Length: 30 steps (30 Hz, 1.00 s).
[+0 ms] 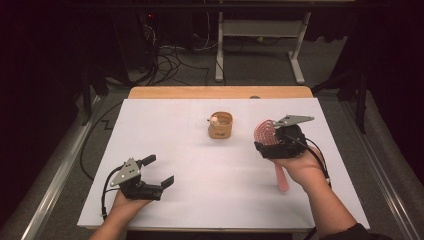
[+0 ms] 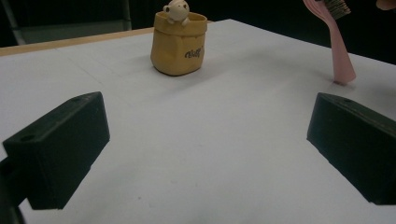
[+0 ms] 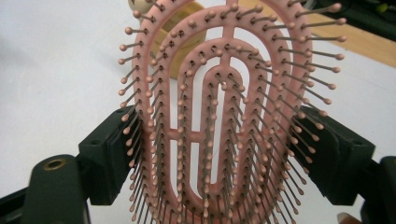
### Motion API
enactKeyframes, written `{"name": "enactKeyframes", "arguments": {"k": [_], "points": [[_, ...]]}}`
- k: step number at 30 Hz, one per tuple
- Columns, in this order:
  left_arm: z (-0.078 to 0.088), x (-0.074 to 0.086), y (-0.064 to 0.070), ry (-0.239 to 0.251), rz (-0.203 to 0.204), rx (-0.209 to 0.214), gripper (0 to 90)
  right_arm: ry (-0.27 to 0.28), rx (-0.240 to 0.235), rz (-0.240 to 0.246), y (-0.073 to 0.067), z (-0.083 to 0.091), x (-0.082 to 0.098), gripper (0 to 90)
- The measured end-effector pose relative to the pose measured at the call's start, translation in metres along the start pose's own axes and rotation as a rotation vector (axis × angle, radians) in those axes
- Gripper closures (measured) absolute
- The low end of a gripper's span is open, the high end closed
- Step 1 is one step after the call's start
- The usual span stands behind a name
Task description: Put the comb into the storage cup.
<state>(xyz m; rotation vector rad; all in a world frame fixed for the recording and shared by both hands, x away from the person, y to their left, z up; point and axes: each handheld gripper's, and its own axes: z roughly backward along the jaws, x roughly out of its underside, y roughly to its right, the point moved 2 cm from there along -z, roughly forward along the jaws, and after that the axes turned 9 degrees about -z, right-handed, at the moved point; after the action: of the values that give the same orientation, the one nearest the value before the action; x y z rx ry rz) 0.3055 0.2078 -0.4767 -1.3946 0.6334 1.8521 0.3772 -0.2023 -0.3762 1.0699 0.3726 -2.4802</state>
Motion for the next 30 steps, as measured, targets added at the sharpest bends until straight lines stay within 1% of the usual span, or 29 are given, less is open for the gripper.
{"name": "enactKeyframes", "arguments": {"k": [4,5,13,15,22,25,30], "points": [[0.000,0.000,0.000,-0.001,0.002,-0.001,0.0,0.045,0.002,-0.013,0.003,0.002,0.002,20.3],[0.000,0.000,0.000,-0.001,0.002,-0.002,0.0,0.055,-0.001,-0.023,0.003,0.003,0.002,20.4],[0.000,0.000,0.000,0.003,0.005,-0.001,0.0,0.123,-0.006,-0.041,0.008,0.009,0.005,20.3],[0.001,0.000,0.000,0.005,0.006,-0.002,0.0,0.137,-0.013,-0.052,0.009,0.010,0.006,20.3],[0.001,0.000,-0.001,0.005,0.007,-0.001,0.0,0.181,-0.017,-0.057,0.009,0.014,0.008,20.3],[0.001,0.000,-0.001,0.006,0.008,-0.002,0.0,0.203,-0.021,-0.066,0.009,0.016,0.009,20.3],[0.001,0.000,-0.001,0.006,0.008,0.000,0.0,0.237,-0.012,-0.074,0.011,0.018,0.011,20.3]]}}
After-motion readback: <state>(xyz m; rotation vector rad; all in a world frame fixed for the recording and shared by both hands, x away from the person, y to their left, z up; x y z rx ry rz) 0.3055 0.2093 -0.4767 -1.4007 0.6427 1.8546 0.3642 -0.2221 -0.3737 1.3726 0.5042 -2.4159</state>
